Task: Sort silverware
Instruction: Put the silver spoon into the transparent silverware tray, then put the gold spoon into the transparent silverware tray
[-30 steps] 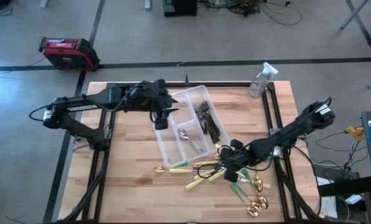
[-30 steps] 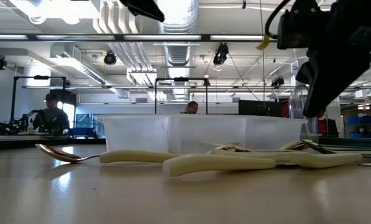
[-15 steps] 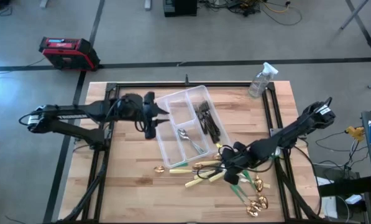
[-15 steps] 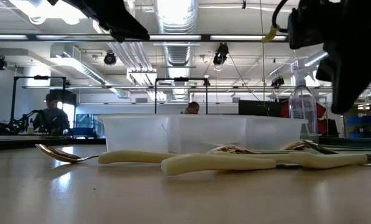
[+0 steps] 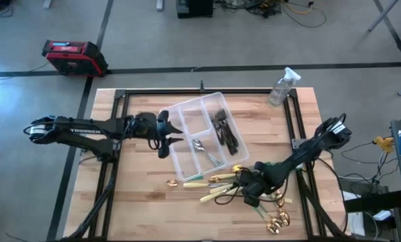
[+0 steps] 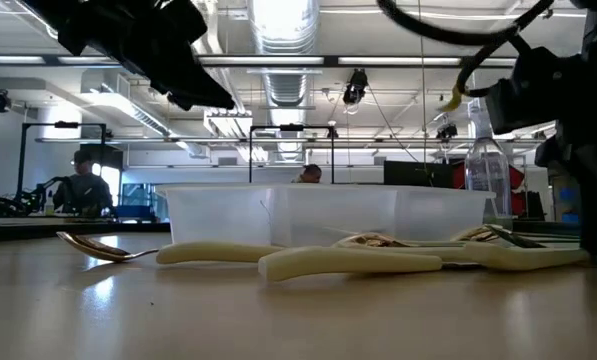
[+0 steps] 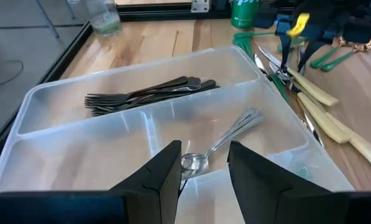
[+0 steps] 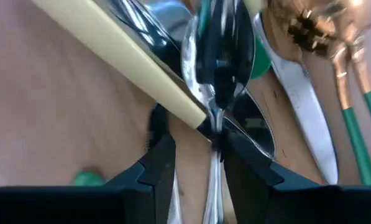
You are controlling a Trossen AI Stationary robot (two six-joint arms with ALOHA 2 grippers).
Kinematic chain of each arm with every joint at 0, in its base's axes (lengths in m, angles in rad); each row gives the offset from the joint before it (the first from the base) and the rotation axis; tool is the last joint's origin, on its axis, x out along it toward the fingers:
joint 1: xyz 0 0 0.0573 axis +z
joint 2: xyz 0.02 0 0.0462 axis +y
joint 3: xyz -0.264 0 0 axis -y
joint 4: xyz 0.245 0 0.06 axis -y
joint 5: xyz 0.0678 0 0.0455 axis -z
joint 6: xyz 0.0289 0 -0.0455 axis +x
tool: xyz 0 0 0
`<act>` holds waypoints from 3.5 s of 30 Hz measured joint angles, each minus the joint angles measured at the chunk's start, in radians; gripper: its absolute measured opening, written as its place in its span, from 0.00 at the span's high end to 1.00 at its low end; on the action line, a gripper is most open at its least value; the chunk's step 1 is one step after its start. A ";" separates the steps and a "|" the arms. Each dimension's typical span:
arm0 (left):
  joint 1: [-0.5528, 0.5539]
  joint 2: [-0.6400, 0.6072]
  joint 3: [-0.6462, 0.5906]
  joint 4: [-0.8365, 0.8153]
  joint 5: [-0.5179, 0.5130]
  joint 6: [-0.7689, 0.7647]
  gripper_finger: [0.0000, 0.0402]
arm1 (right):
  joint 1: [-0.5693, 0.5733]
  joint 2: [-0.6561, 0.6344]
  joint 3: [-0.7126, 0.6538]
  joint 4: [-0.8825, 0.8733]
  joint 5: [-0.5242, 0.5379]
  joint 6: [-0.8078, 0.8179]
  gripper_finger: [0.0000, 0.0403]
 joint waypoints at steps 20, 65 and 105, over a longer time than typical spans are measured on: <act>0.000 0.003 -0.087 0.140 -0.002 -0.070 0.70 | -0.027 -0.016 -0.010 -0.057 0.003 0.052 0.99; 0.001 -0.286 -0.087 -0.037 -0.179 -0.025 0.70 | -0.504 0.272 0.604 -0.096 0.203 -0.347 1.00; 0.001 -0.255 -0.088 -0.053 -0.180 -0.022 0.70 | -0.479 0.377 0.646 -0.057 0.250 -0.435 0.68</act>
